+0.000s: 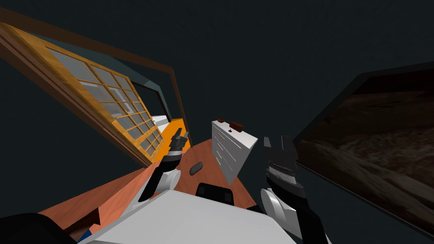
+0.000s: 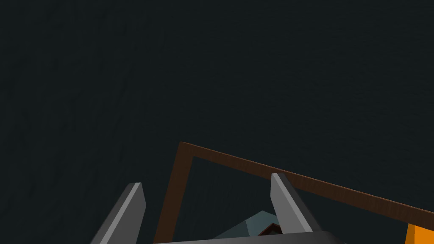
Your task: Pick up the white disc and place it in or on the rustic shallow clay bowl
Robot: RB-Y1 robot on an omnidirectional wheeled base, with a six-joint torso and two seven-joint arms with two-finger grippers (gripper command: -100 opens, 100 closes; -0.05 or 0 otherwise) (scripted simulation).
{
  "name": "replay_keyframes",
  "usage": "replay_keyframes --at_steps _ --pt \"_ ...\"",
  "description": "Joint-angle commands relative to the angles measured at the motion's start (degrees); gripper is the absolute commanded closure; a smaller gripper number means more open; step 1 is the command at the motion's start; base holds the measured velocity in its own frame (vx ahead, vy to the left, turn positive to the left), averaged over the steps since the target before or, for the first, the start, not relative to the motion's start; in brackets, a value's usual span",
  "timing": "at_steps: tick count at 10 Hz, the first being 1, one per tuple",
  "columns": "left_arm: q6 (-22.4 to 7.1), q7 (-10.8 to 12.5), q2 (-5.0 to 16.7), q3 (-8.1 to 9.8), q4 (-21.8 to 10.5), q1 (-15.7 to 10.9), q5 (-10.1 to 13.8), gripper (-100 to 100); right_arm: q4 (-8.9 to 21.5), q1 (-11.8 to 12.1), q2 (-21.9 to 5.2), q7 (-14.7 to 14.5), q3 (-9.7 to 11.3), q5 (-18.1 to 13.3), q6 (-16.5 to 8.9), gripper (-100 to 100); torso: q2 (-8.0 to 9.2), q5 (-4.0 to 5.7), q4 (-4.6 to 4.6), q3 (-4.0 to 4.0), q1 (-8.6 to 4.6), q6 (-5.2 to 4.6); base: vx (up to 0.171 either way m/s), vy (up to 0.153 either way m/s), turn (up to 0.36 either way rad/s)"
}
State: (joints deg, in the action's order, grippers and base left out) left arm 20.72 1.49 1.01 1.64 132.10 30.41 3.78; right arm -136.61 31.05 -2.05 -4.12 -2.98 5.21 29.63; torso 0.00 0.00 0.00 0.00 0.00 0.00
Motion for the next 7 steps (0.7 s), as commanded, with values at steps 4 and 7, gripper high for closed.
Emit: replay_keyframes --at_steps 4,7 --pt "0.0 0.0 0.0 0.0 0.0 0.0 0.0 0 0.6 -0.4 -7.0 1.6 -2.1 -0.2 -0.1 -100 -0.05 -0.01 -0.01 0.03 0.06 0.0 0.011 0.018 -0.012" --pt "0.0 0.0 0.0 0.0 0.0 0.0 0.0 0 1.2 -0.7 -12.3 3.1 -3.9 -0.7 -0.1 -100 -0.07 -0.01 -0.02 0.04 0.06 0.0 0.017 0.02 -0.017"
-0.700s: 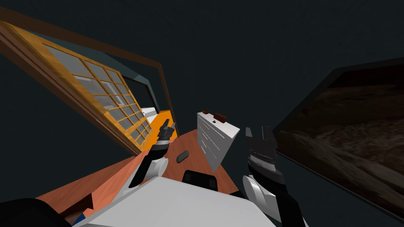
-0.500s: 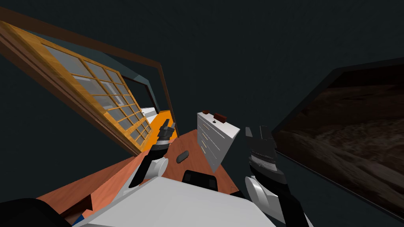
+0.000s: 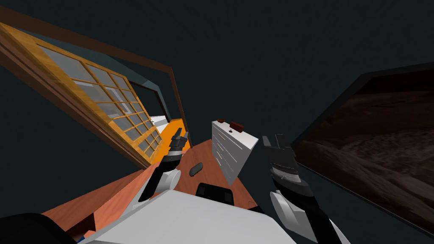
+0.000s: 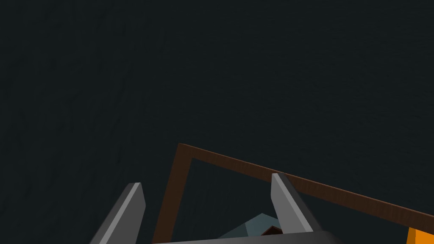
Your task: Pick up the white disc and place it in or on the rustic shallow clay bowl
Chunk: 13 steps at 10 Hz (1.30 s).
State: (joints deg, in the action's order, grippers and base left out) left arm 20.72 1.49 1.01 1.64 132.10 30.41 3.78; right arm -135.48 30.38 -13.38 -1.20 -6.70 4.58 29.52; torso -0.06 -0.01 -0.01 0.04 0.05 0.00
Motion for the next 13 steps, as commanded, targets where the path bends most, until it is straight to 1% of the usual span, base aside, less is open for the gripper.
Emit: replay_keyframes --at_steps 1,2,3,4,5,6,7,8,9,10,11,12,13 --pt "0.0 0.0 0.0 0.0 0.0 0.0 0.0 0 0.5 -0.1 -2.9 1.0 -1.2 -0.4 0.1 -100 0.0 0.0 0.0 0.0 0.0 0.0 0.018 0.021 -0.021" --pt "0.0 0.0 0.0 0.0 0.0 0.0 0.0 0 0.5 -0.1 -4.0 1.0 -1.2 -0.4 0.1 -100 -0.01 0.0 0.0 0.0 0.0 0.0 0.017 0.019 -0.012" --pt "0.0 0.0 0.0 0.0 0.0 0.0 0.0 0 0.9 -0.2 -6.1 2.0 -2.3 -0.9 0.2 -100 -0.01 0.0 0.0 0.0 0.0 0.0 0.022 0.025 -0.031" --pt "0.0 0.0 0.0 0.0 0.0 0.0 0.0 0 0.9 -0.2 -7.4 2.0 -2.3 -0.9 0.2 -100 -0.02 0.0 0.0 0.01 0.02 -0.01 0.019 0.022 -0.014" --pt "0.0 0.0 0.0 0.0 0.0 0.0 0.0 0 1.4 -0.3 -9.3 3.0 -3.5 -1.5 0.3 -100 -0.02 0.0 0.0 0.01 0.01 0.0 0.028 0.031 -0.026" --pt "0.0 0.0 0.0 0.0 0.0 0.0 0.0 0 1.4 -0.3 -10.9 3.0 -3.5 -1.5 0.3 -100 -0.04 -0.01 -0.01 0.02 0.04 -0.01 0.023 0.024 -0.02" --pt "0.0 0.0 0.0 0.0 0.0 0.0 0.0 0 2.0 -0.3 -12.7 4.1 -4.7 -2.2 0.5 -100 -0.03 -0.01 -0.01 0.02 0.02 0.0 0.027 0.029 -0.037" --pt "0.0 0.0 0.0 0.0 0.0 0.0 0.0 0 2.0 -0.3 -14.4 4.1 -4.7 -2.2 0.5 -100 -0.05 -0.01 -0.01 0.03 0.04 -0.01 0.025 0.026 -0.018" --pt "0.0 0.0 0.0 0.0 0.0 0.0 0.0 0 2.7 -0.3 -16.2 5.3 -6.0 -3.0 0.7 -100 -0.04 -0.01 -0.01 0.03 0.03 0.0 0.034 0.032 -0.042" --pt "0.0 0.0 0.0 0.0 0.0 0.0 0.0 0 2.7 -0.3 -18.0 5.3 -6.0 -3.0 0.7 -100 -0.07 -0.01 -0.01 0.04 0.05 -0.01 0.031 0.031 -0.021" --pt "0.0 0.0 0.0 0.0 0.0 0.0 0.0 0 2.7 -0.3 -18.7 5.3 -6.0 -3.0 0.7 -100 -0.07 -0.01 -0.02 0.04 0.05 0.0 0.011 0.013 0.005" --pt "0.0 0.0 0.0 0.0 0.0 0.0 0.0 0 3.5 -0.2 -20.9 6.6 -7.4 -4.0 1.0 -100 -0.01 0.0 -0.01 0.01 0.0 0.0 0.021 0.024 -0.052" --pt "0.0 0.0 0.0 0.0 0.0 0.0 0.0 0 3.5 -0.2 -22.6 6.6 -7.4 -4.0 1.0 -100 -0.02 0.0 0.0 0.01 0.02 -0.01 0.022 0.029 -0.028"
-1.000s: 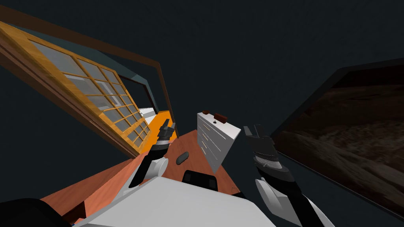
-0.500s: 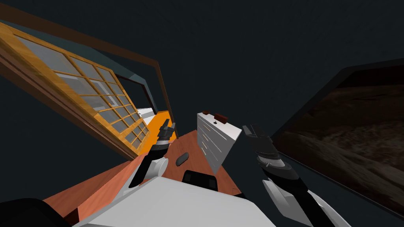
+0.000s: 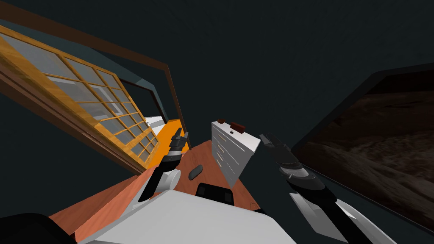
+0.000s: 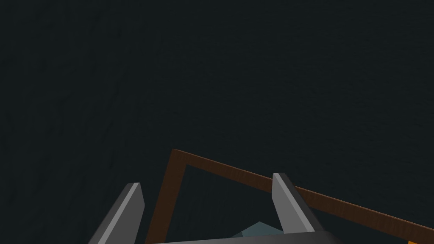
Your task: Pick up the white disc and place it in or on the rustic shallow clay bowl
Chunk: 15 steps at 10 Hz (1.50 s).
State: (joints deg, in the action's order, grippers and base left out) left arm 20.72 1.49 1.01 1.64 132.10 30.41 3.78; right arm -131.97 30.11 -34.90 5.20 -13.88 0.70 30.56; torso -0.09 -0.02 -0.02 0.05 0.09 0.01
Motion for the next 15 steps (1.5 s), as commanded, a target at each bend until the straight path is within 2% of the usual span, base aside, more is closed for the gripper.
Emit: replay_keyframes --at_steps 1,3,4,6,7,9,10,12,13,15 --pt "0.0 0.0 0.0 0.0 0.0 0.0 0.0 0 0.9 0.2 -2.9 1.6 -1.6 -1.3 0.3 -100 0.0 0.0 0.0 0.0 0.0 0.0 0.037 0.041 -0.048" --pt "0.0 0.0 0.0 0.0 0.0 0.0 0.0 0 0.9 0.2 -5.7 1.6 -1.6 -1.3 0.3 -100 -0.05 -0.01 -0.01 0.03 0.04 0.0 0.026 0.027 -0.011" --pt "0.0 0.0 0.0 0.0 0.0 0.0 0.0 0 1.8 0.3 -7.7 3.0 -3.0 -2.6 0.7 -100 -0.01 0.0 0.0 0.01 -0.02 0.0 0.027 0.023 -0.046" --pt "0.0 0.0 0.0 0.0 0.0 0.0 0.0 0 1.8 0.3 -10.2 3.0 -3.0 -2.6 0.7 -100 -0.05 0.0 -0.01 0.03 0.01 0.0 0.028 0.025 -0.022" --pt "0.0 0.0 0.0 0.0 0.0 0.0 0.0 0 2.9 0.5 -12.4 4.4 -4.4 -4.0 1.2 -100 -0.01 0.01 -0.01 0.01 -0.01 0.0 0.03 0.036 -0.056" --pt "0.0 0.0 0.0 0.0 0.0 0.0 0.0 0 2.9 0.5 -14.8 4.4 -4.4 -4.0 1.2 -100 -0.05 -0.01 -0.01 0.03 0.04 0.0 0.027 0.027 -0.02" --pt "0.0 0.0 0.0 0.0 0.0 0.0 0.0 0 4.0 0.8 -17.1 6.0 -5.9 -5.6 1.7 -100 -0.01 0.0 0.0 0.01 -0.01 0.0 0.036 0.029 -0.064" --pt "0.0 0.0 0.0 0.0 0.0 0.0 0.0 0 4.0 0.8 -19.5 6.0 -5.9 -5.6 1.7 -100 -0.09 -0.01 -0.02 0.05 0.05 0.0 0.035 0.032 -0.017" --pt "0.0 0.0 0.0 0.0 0.0 0.0 0.0 0 5.3 1.1 -21.8 7.5 -7.3 -7.3 2.3 -100 -0.03 0.0 -0.01 0.03 0.01 0.01 0.039 0.036 -0.072" --pt "0.0 0.0 0.0 0.0 0.0 0.0 0.0 0 5.3 1.1 -24.3 7.5 -7.3 -7.3 2.3 -100 -0.08 -0.01 -0.02 0.05 0.05 0.0 0.03 0.03 -0.018"
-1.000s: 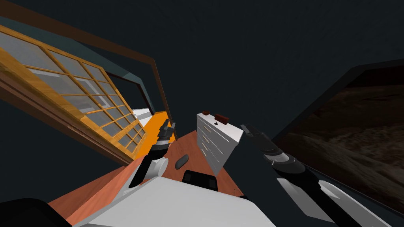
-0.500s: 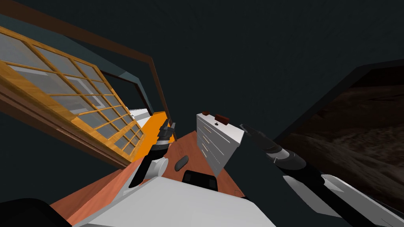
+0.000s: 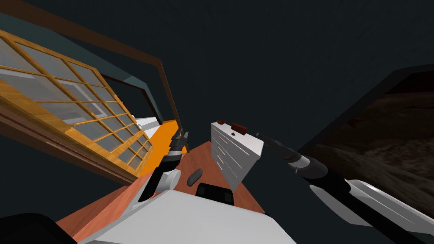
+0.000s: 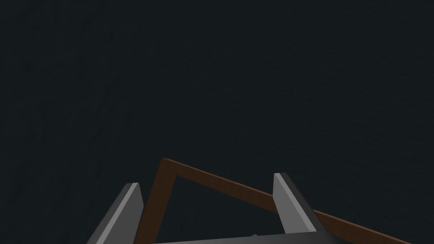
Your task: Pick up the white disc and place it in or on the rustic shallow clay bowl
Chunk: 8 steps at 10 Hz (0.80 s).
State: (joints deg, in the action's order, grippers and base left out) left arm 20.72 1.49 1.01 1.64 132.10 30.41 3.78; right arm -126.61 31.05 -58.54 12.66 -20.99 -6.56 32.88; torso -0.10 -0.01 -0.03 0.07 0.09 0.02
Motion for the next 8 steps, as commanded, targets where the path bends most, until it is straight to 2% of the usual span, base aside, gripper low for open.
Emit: replay_keyframes --at_steps 1,3,4,6,7,8 --pt "0.0 0.0 0.0 0.0 0.0 0.0 0.0 0 1.2 0.6 -2.9 1.7 -1.7 -1.9 0.6 -100 0.0 0.0 0.0 0.0 0.0 0.0 0.04 0.042 -0.064" --pt "0.0 0.0 0.0 0.0 0.0 0.0 0.0 0 1.2 0.6 -5.6 1.7 -1.7 -1.9 0.6 -100 -0.04 -0.02 -0.01 0.02 0.07 -0.01 0.026 0.033 -0.025" --pt "0.0 0.0 0.0 0.0 0.0 0.0 0.0 0 2.5 1.0 -7.7 3.3 -3.1 -3.8 1.3 -100 0.01 0.0 0.0 -0.01 0.01 0.0 0.038 0.038 -0.077" --pt "0.0 0.0 0.0 0.0 0.0 0.0 0.0 0 2.5 1.0 -10.5 3.3 -3.1 -3.8 1.3 -100 -0.05 -0.01 -0.01 0.02 0.06 0.0 0.031 0.032 -0.024" --pt "0.0 0.0 0.0 0.0 0.0 0.0 0.0 0 3.9 1.5 -12.6 5.0 -4.5 -5.9 2.1 -100 -0.01 0.0 0.0 0.01 0.0 0.0 0.041 0.035 -0.07" --pt "0.0 0.0 0.0 0.0 0.0 0.0 0.0 0 3.9 1.5 -14.3 5.0 -4.5 -5.9 2.1 -100 -0.05 0.0 0.0 0.02 0.04 -0.03 0.045 0.054 -0.057"
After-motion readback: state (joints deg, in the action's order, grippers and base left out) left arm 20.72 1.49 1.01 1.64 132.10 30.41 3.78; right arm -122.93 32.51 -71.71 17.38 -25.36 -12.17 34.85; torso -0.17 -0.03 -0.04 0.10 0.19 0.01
